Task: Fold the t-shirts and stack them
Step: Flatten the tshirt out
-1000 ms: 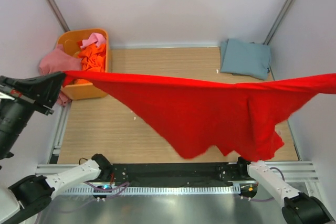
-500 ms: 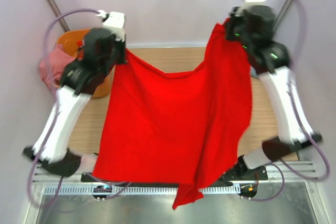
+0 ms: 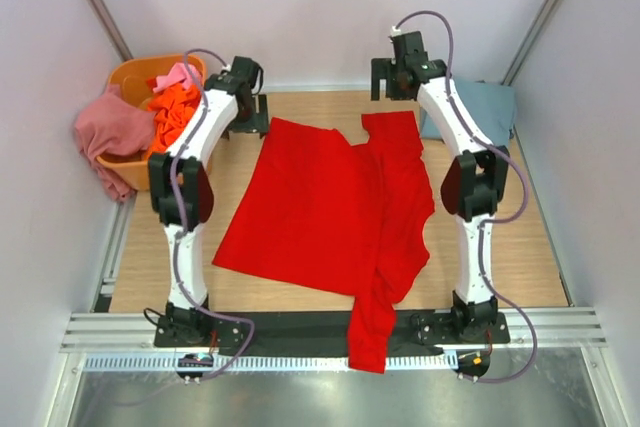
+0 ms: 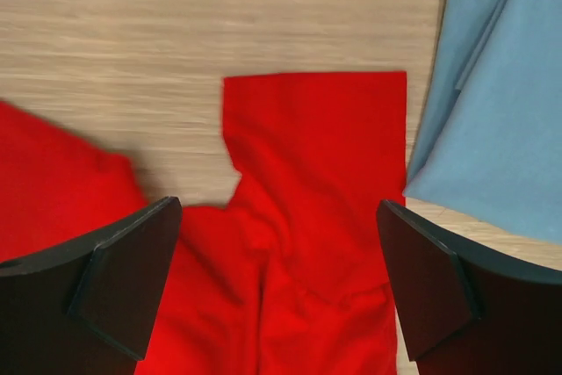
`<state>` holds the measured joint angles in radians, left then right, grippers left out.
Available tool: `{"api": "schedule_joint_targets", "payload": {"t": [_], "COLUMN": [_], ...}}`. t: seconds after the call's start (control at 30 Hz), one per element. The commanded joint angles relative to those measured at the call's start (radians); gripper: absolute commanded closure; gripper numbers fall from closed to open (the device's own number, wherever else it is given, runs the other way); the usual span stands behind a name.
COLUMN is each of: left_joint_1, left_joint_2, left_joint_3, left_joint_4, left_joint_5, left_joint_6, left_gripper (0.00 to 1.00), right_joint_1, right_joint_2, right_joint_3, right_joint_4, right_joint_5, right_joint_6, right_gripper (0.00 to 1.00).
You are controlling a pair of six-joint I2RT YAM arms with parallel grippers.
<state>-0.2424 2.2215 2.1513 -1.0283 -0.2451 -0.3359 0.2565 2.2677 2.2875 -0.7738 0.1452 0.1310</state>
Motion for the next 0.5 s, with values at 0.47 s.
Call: {"api": "schedule_joint_targets", "payload": {"t": [0.47], "left_joint_1": [-0.109], "left_joint_2": [-0.566], "left_joint_3": [-0.791], "left_joint_4": [0.438], "left_joint_5": [0.215], "left_joint_6": [-0.233], "left_gripper": [0.21], "right_joint_1": [0.013], "right_joint_2": [-0.347], "right_joint_3": [-0.398], "right_joint_4": [0.124], "right_joint_5": [-0.131], "right_joint_6": [0.170], "right_gripper": [0.04]}}
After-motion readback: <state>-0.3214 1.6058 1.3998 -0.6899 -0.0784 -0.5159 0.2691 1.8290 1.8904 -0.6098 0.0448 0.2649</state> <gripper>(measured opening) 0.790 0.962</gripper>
